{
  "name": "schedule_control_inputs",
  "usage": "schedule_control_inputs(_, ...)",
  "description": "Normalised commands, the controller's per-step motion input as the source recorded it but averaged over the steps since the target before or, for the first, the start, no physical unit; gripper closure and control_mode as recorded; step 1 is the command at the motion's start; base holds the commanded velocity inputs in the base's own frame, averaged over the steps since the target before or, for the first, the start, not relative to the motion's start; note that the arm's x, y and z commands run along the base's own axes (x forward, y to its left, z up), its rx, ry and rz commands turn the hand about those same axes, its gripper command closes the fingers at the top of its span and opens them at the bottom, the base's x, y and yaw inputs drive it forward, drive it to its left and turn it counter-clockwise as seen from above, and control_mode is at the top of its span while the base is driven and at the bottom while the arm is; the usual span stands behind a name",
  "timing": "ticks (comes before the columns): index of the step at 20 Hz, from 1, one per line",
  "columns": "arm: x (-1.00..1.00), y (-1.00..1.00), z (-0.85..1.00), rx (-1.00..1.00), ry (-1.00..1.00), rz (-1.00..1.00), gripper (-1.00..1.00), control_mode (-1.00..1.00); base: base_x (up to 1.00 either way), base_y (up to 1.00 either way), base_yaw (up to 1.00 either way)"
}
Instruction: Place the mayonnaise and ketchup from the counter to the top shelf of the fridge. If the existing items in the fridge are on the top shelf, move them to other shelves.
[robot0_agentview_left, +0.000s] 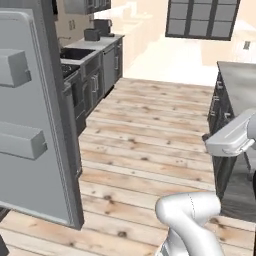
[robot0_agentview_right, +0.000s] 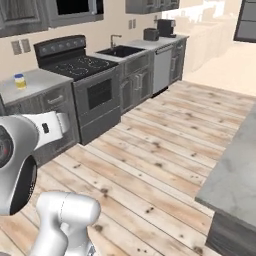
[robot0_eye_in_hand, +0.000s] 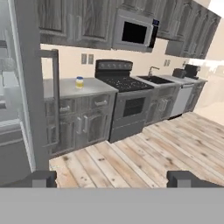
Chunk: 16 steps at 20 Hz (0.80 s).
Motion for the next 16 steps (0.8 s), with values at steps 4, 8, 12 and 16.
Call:
schedule_control_inputs(4,0.0,0.0,0.0,0.0,0.0,0.0,-1.0,1.0,1.0,-0.08,0.0)
schedule_control_inputs(8,0.0,0.0,0.0,0.0,0.0,0.0,-1.0,1.0,1.0,0.18,0.0)
schedule_control_inputs(12,0.0,0.0,0.0,0.0,0.0,0.0,-1.0,1.0,1.0,0.46,0.0)
schedule_control_inputs(16,0.0,0.0,0.0,0.0,0.0,0.0,-1.0,1.0,1.0,0.86,0.02)
